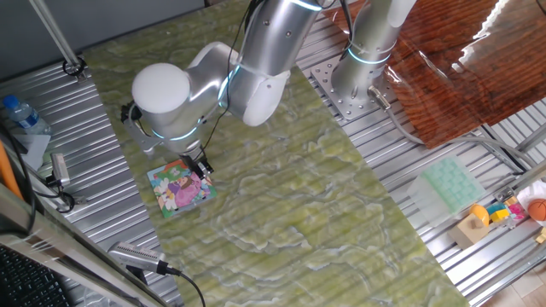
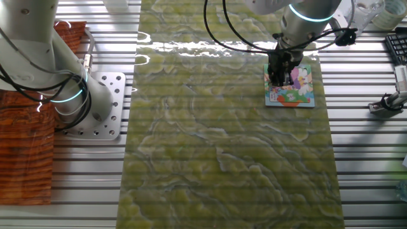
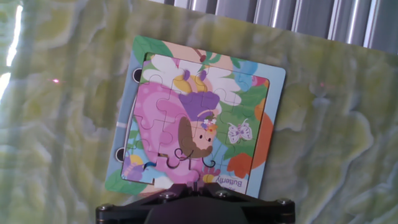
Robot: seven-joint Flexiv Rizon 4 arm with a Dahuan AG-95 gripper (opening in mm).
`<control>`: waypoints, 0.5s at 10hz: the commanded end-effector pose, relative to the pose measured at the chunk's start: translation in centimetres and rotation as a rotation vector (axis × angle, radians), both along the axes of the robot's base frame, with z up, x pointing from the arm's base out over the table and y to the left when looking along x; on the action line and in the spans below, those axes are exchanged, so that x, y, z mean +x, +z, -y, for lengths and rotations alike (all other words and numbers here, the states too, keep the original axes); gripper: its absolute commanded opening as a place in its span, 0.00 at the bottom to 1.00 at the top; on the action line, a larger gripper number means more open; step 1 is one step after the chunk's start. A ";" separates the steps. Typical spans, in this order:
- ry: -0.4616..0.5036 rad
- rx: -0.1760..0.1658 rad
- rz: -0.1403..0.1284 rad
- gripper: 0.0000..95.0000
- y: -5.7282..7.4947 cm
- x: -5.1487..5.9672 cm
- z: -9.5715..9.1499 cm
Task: Assemble one piece of a puzzle
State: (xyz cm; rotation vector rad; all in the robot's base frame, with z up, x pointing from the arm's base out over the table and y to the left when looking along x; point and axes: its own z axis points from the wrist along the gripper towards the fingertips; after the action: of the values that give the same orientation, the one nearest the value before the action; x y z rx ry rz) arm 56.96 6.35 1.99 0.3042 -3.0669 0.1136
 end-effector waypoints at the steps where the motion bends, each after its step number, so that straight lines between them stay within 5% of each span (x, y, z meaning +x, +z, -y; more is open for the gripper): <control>1: 0.004 -0.002 0.020 0.00 0.1 0.0 0.0; 5: 0.007 -0.016 0.027 0.00 0.5 1.4 -0.3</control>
State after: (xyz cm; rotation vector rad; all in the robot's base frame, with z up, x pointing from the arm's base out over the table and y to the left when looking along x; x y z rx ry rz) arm 58.49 6.74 2.43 0.3202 -3.0850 0.1415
